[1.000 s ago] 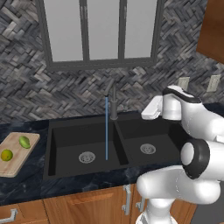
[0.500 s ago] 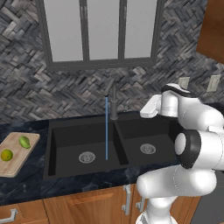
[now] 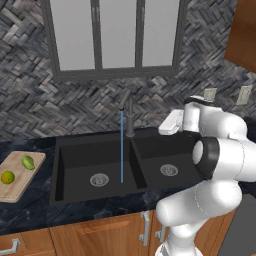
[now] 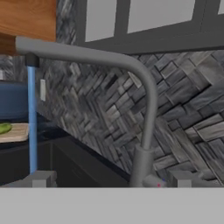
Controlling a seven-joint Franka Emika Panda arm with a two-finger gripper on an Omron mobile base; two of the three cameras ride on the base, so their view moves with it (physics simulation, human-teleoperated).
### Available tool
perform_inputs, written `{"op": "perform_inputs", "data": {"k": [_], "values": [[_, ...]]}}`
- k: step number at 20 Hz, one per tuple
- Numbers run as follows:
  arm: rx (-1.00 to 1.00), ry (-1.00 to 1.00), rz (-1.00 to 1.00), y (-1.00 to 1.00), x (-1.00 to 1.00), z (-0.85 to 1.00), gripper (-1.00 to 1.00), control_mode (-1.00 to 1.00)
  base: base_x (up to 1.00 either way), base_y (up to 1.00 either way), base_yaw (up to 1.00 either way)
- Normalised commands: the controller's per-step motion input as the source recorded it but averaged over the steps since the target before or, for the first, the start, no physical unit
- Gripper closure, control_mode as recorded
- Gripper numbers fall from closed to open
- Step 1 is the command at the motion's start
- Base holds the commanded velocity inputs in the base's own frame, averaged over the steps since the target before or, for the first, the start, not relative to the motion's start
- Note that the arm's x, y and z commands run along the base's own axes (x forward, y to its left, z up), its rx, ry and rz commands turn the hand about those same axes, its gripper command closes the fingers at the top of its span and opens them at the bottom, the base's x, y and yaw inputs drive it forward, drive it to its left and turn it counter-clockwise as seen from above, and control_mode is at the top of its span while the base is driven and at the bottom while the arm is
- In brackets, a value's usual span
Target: Pick the mango, apple, pear from the sink and place them on the cutting board to airdry. Then turn off the sink faucet.
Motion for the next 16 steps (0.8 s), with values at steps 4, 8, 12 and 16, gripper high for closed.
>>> {"op": "perform_inputs", "data": {"k": [4, 8, 12, 16], "values": [[0.03, 0.0, 0.03, 0.0, 0.34, -0.11, -1.0, -1.0, 0.0, 0.0, 0.0], [0.03, 0.0, 0.02, 0.0, 0.33, -0.17, -1.0, -1.0, 0.0, 0.0, 0.0], [0.03, 0.0, 0.02, 0.0, 0.34, -0.22, -1.0, -1.0, 0.0, 0.0, 0.0], [0.03, 0.0, 0.02, 0.0, 0.35, -0.23, -1.0, -1.0, 0.0, 0.0, 0.0]]}}
